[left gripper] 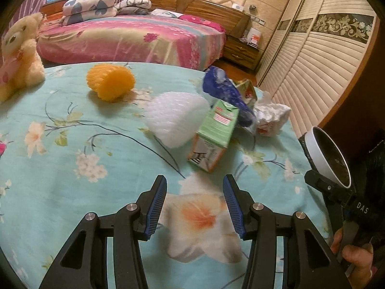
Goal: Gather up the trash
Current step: 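Move both open tools back toward the trash on the bed, then grasp the white foam net with the left tool while the right tool grasps the crumpled tissue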
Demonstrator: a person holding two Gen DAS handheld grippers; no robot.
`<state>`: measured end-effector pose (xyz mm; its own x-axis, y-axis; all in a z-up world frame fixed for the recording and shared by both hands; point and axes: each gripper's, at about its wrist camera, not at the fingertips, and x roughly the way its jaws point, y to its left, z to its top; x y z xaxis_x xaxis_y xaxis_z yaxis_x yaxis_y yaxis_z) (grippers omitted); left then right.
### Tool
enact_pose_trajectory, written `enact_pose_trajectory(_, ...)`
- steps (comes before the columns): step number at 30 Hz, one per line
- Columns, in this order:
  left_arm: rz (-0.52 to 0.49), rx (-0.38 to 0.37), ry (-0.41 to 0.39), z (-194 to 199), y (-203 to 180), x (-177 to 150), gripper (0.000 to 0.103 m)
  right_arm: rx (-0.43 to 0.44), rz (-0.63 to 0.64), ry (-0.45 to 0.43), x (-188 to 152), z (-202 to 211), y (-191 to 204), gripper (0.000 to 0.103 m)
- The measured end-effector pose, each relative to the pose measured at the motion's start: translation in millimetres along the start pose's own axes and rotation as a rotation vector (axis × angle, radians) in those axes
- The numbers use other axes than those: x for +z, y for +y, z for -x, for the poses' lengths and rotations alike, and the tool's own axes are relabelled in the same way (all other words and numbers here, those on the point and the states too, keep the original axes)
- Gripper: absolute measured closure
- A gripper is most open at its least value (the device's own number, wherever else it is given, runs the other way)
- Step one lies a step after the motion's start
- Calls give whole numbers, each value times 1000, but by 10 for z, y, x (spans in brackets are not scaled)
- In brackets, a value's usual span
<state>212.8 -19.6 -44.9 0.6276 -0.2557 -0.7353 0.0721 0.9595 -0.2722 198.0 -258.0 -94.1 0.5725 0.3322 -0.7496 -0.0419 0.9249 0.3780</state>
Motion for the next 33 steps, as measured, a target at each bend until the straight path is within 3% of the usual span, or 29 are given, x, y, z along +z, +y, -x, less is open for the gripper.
enact_pose_trajectory(7, -20, 36, 4, -107, 179, 116, 55, -2, 24, -1, 126, -120, 65, 22)
enact_pose_trajectory(19, -34, -21, 1, -353, 381, 480, 55, -14, 52, -28, 474, -385, 141, 22)
enact_pose_trajectory(28, -46, -73, 47, -614, 376, 585, 56, 5, 58, -10, 643, -653, 126, 23)
enact_pose_trajectory(30, -66, -57, 50, -645, 342, 567, 59, 3, 69, -7, 640, -689, 137, 31)
enact_pose_trajectory(32, -80, -37, 56, -670, 326, 549, 79, -15, 87, -6, 632, -703, 152, 72)
enact_pose_trajectory(33, -80, -36, 55, -675, 329, 541, 82, -24, 93, 2, 621, -711, 149, 84)
